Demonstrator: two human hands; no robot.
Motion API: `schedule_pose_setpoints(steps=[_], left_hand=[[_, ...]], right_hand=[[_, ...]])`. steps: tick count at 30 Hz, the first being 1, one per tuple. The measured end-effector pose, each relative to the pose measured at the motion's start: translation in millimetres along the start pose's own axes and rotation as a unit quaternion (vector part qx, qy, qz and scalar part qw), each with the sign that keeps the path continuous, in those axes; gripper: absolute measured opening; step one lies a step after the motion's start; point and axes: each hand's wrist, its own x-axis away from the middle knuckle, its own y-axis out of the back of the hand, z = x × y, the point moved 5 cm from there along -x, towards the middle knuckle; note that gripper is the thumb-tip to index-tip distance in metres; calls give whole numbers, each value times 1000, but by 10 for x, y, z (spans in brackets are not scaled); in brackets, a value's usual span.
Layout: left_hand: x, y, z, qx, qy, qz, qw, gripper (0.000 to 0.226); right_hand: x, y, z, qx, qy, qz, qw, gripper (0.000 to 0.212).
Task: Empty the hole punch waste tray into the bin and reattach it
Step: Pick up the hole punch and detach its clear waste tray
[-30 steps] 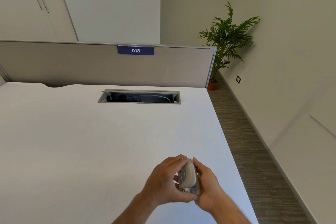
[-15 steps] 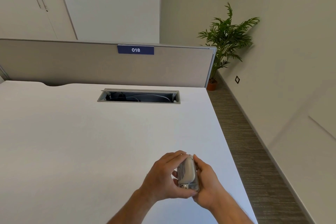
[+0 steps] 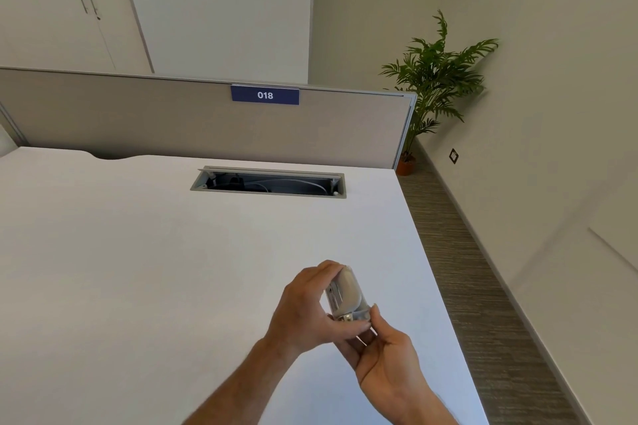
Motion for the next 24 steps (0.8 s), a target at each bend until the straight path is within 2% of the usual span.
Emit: schedule_pose_setpoints(steps=[7, 14, 20, 24], left_hand=[[24, 42, -12, 22, -3, 1, 1000, 71], [78, -63, -75, 0, -40, 57, 998, 77], [98, -112, -107, -18, -56, 64, 996, 82], [100, -114, -87, -25, -49, 66, 996, 81]], right_hand=[[94, -73, 22, -13, -26, 26, 999, 43], [112, -179, 127, 47, -71, 39, 996, 70], [95, -128, 204, 122, 11, -22, 992, 50], [198, -157, 334, 193, 73, -39, 978, 46]])
